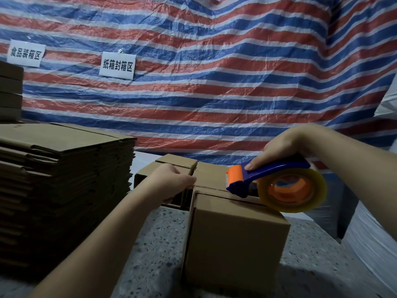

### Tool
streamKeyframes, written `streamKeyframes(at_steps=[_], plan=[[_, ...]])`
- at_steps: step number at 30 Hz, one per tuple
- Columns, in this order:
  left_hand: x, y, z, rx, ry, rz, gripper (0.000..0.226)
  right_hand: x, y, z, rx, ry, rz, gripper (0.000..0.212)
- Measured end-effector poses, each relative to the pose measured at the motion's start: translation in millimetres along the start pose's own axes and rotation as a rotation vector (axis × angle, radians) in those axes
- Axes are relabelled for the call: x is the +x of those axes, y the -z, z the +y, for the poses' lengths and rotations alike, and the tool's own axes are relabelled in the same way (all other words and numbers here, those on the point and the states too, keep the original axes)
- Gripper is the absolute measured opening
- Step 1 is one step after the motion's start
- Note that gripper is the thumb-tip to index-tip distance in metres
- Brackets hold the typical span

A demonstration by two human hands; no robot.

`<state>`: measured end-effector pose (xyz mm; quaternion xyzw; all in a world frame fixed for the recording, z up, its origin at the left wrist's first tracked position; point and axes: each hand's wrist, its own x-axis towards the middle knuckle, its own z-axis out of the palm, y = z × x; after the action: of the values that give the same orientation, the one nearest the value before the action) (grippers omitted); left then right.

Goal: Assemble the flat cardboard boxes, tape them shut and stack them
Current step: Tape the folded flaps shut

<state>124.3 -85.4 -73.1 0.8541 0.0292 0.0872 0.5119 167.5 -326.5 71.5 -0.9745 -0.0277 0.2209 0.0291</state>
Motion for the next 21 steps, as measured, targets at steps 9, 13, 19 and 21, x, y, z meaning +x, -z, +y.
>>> streamKeyframes(at_steps=[9,13,19,21], plan=[[4,1,-7,0.115,0.046,-0.037,0.042,4,-2,-16,-0.092,-0.057,0.034,0.079],[9,4,-7,0.179,0.043,-0.032,0.039,6,-1,-21,-0.119,-0.076,0.031,0.09],[17,4,-15,0.24,0.053,-0.048,0.038,5,-1,-23,-0.142,-0.081,-0.003,0.084],[18,2,-17,0.249,0.072,-0.061,0.038,5,-2,-24,-0.143,-0.084,0.006,0.083]])
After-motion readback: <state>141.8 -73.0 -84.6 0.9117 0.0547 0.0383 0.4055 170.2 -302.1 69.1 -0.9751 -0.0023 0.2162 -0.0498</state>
